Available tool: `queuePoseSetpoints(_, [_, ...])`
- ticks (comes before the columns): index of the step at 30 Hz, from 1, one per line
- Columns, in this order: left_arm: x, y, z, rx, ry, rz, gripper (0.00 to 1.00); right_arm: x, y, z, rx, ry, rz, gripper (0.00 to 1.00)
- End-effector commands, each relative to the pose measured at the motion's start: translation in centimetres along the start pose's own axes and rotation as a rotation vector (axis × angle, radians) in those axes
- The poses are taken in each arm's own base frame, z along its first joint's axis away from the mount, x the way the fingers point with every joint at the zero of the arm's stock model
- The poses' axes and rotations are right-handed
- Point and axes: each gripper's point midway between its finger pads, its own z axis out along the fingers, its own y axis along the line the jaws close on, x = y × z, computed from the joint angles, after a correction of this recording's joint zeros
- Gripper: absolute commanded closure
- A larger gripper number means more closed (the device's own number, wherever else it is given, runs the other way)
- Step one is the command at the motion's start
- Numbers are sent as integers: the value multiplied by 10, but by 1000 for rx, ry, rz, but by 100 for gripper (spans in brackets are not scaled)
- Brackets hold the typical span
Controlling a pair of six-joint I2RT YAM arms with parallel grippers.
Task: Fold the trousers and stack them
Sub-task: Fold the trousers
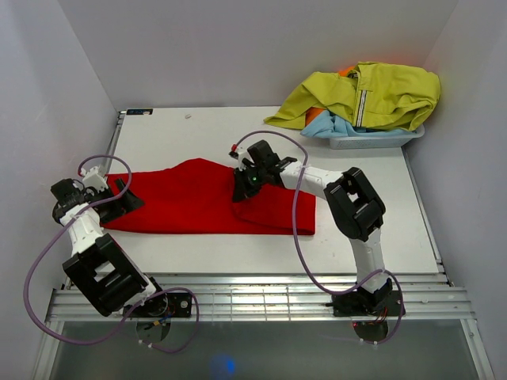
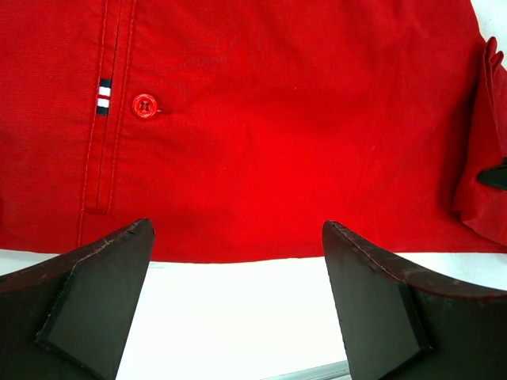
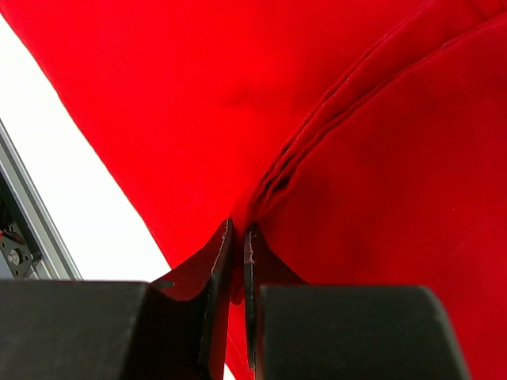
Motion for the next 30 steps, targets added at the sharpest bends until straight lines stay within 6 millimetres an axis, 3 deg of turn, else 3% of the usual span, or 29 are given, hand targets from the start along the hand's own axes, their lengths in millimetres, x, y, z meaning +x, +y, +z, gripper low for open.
queuePoseSetpoints(1, [-4, -2, -3, -3, -26, 37, 2, -29, 20, 2, -36, -64, -35, 92])
queuePoseSetpoints(10, [-4, -2, -3, -7, -30, 44, 2, -30, 52, -6, -70, -74, -45, 92])
queuePoseSetpoints(20, [-1, -1, -2, -6, -25, 42, 2, -23, 71, -19, -86, -70, -29, 92])
queuePoseSetpoints(30, [-2, -2, -3, -7, -29, 42, 2, -15, 62, 22, -115, -21, -15, 92])
